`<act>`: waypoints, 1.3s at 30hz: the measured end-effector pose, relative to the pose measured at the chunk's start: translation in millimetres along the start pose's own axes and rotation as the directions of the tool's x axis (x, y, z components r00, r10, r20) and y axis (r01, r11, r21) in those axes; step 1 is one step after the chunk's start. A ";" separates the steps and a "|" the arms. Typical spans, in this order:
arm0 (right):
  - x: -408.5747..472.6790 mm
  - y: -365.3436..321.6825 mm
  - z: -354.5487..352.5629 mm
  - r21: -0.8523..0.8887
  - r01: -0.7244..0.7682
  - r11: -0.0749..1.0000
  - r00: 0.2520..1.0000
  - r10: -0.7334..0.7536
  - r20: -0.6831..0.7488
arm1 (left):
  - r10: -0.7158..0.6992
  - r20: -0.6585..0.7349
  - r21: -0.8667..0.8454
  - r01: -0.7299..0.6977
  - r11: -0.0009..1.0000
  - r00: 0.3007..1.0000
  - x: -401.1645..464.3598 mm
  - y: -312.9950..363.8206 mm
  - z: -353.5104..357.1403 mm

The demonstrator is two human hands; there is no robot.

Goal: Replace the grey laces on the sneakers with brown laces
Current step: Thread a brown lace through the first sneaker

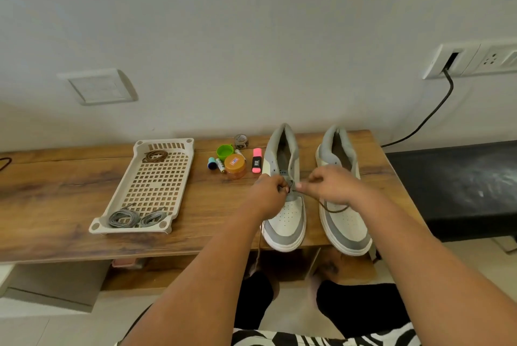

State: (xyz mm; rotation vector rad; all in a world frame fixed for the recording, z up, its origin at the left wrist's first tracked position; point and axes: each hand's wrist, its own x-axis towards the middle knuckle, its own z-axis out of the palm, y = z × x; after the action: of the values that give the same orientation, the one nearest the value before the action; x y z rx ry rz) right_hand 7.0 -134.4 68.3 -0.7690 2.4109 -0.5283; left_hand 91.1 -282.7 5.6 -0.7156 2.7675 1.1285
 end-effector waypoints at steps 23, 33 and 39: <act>6.4 8.5 7.2 0.214 0.096 0.972 0.992 -0.111 0.062 | -0.024 0.020 -0.032 0.025 0.999 1.000 -5.0 4.6 -2.4; 18.7 4.7 26.5 0.010 0.099 0.995 0.995 -0.099 -0.033 | -0.028 0.014 0.209 0.024 0.978 1.000 -24.9 28.1 -42.0; 4.0 -10.9 17.4 0.244 0.216 0.945 0.976 -0.199 -0.092 | -0.096 0.075 0.014 0.096 0.995 0.993 -47.7 31.1 -83.1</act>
State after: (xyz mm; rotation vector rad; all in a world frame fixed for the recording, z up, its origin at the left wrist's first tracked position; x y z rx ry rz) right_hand 19.3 -148.5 58.9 -0.9082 2.2731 -0.9398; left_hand 128.8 -300.8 97.2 -0.7793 2.6443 1.0985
